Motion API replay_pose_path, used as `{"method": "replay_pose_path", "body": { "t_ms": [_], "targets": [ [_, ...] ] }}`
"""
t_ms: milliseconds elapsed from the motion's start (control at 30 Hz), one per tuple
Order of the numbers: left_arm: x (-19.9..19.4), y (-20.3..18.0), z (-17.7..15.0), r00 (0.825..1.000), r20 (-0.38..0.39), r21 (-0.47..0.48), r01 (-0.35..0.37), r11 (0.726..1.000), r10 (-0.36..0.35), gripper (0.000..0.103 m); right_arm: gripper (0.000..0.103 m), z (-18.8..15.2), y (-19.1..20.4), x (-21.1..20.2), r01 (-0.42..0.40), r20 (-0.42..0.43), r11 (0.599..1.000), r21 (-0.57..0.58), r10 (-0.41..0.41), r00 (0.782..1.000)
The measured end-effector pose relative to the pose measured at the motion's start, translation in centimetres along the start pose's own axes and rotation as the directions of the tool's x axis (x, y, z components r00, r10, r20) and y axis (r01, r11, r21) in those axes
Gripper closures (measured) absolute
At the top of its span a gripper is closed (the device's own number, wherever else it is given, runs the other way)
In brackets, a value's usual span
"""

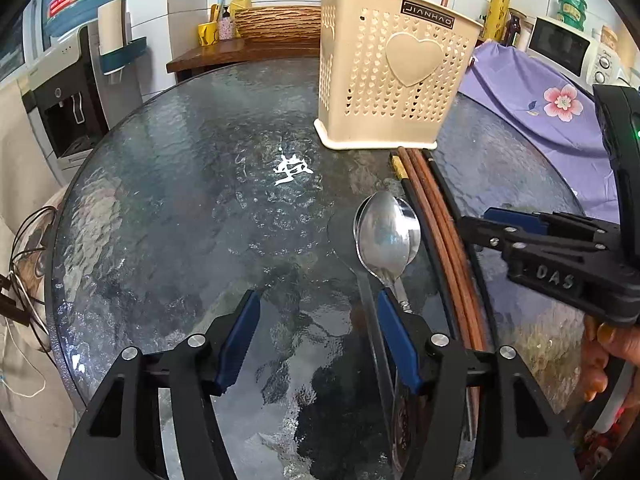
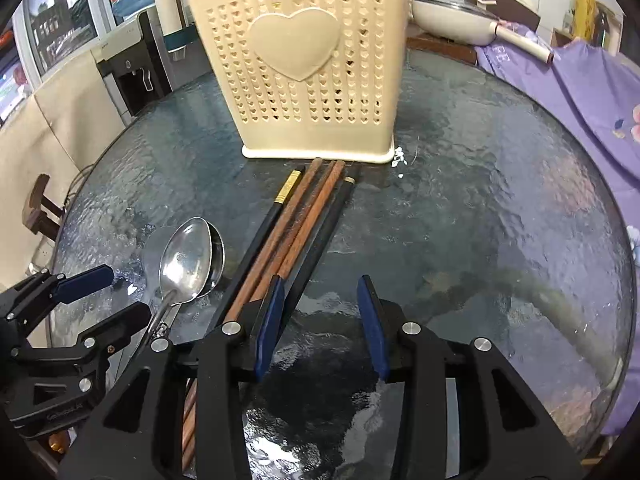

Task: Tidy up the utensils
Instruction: 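Grasp a silver spoon with the left tool while the right tool grasps a black chopstick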

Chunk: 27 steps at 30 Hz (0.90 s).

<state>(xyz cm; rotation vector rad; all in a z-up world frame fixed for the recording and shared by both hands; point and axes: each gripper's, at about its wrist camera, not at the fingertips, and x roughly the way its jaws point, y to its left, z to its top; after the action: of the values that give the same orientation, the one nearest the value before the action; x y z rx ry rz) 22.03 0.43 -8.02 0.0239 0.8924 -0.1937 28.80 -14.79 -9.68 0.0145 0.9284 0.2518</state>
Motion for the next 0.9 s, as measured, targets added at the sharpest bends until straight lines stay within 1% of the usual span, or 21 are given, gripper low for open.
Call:
{"method": "replay_pose_path", "body": {
  "t_ms": [167,267,300,400,467,567,633,733,900],
  "targets": [
    [0.2,-0.1,0.0,1.000,-0.004,0.014,-0.013,1.000,0.013,0.044,0.064,0.3,-0.8,-0.1,0.017,-0.014,1.000,-0.014,-0.017,1.000],
    [0.4,-0.5,0.5,1.000,-0.009,0.010,-0.003,1.000,0.003,0.044,0.064,0.5,-0.9,0.0,0.026,-0.021,0.999,-0.020,-0.026,0.999],
    [0.6,-0.6,0.6,1.000,-0.012,0.014,-0.008,1.000,0.008,0.046,0.064,0.6,-0.9,0.0,0.032,-0.021,0.999,-0.022,-0.033,0.999],
    [0.9,-1.0,0.8,0.998,-0.017,0.054,-0.062,0.997,0.063,0.053,0.064,0.9,-0.7,0.3,0.075,-0.026,0.995,-0.058,-0.077,0.997],
    [0.7,-0.7,0.7,0.998,-0.016,0.058,-0.062,0.996,0.063,0.053,0.064,0.8,-0.8,0.3,0.107,-0.018,0.991,-0.074,-0.109,0.994],
    [0.6,0.3,0.7,0.997,-0.023,0.041,-0.070,0.997,0.071,0.053,0.065,0.7,-2.0,0.2,0.091,-0.027,0.995,-0.045,-0.092,0.995],
    [0.7,0.7,1.0,0.998,-0.029,0.030,-0.061,0.998,0.062,0.053,0.065,0.9,-2.5,0.2,0.099,-0.027,0.994,-0.036,-0.100,0.995],
    [1.1,0.7,1.5,0.998,-0.032,0.030,-0.058,0.998,0.059,0.053,0.065,1.2,-2.6,0.4,0.098,-0.027,0.995,-0.035,-0.099,0.995],
    [1.6,0.1,2.2,0.998,-0.035,0.025,-0.057,0.998,0.058,0.053,0.067,2.4,-3.2,1.1,0.089,-0.028,0.996,0.003,-0.089,0.996]
  ]
}}
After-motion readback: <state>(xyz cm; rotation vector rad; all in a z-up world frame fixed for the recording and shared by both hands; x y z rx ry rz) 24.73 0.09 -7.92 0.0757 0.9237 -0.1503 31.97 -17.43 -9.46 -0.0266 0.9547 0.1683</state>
